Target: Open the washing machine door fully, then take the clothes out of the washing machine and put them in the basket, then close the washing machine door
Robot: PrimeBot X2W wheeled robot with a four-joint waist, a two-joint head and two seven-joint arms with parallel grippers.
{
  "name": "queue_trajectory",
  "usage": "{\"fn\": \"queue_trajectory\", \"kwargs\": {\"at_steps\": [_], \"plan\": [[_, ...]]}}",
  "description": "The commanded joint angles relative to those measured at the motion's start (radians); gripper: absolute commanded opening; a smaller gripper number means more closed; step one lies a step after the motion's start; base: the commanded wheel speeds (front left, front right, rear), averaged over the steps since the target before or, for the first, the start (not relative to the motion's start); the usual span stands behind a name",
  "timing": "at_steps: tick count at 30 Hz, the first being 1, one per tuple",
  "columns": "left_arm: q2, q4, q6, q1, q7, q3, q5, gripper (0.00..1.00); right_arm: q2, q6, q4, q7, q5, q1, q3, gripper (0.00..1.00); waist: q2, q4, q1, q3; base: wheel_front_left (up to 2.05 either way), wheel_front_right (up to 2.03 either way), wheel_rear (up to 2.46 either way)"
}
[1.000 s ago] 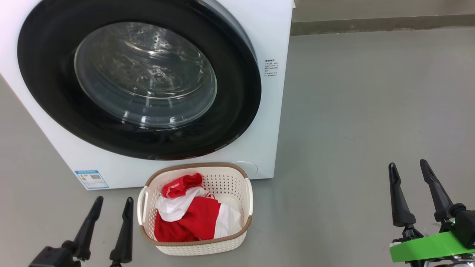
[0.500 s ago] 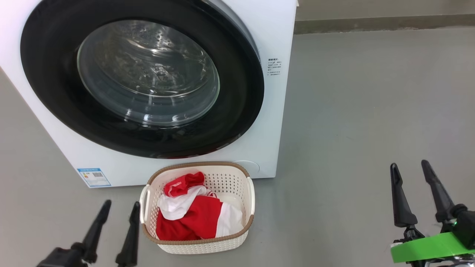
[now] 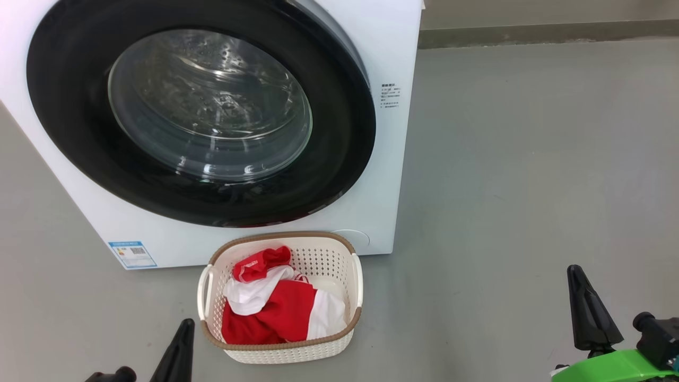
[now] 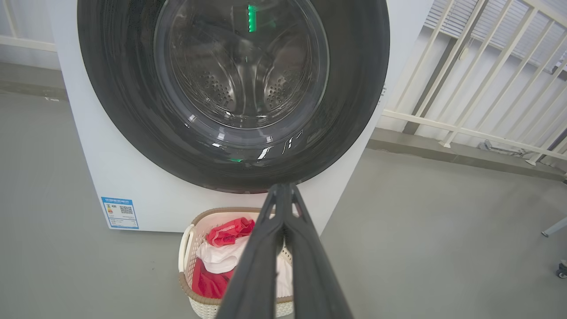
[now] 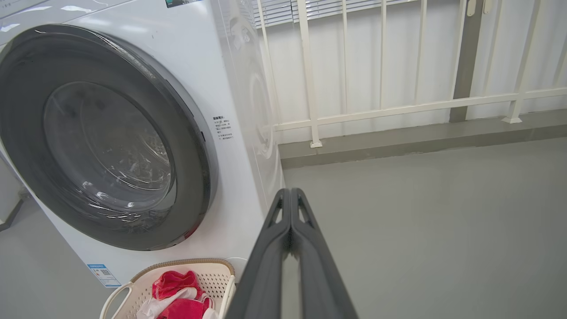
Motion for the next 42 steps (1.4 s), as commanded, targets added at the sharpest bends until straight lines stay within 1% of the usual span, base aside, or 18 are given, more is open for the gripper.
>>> {"fn": "queue_trajectory", "kwargs": {"at_steps": [1, 42], "plan": [[0.009, -0.02, 0.0, -0.027, 0.005, 0.015, -0.03, 0.0, -0.01, 0.0, -0.019, 0.005, 0.033, -0.032, 0.002, 0.0, -0.0001, -0.001, -0.0001, 0.002, 0.0, 0.0, 0.0], [-0.013, 0.0, -0.003, -0.072, 0.117, 0.065, -0.442, 0.0, -0.02, 0.0, 0.026, 0.122, 0.481, -0.087, 0.011, 0.0, -0.0001, -0.025, -0.0004, 0.011, 0.0, 0.0, 0.0]]}}
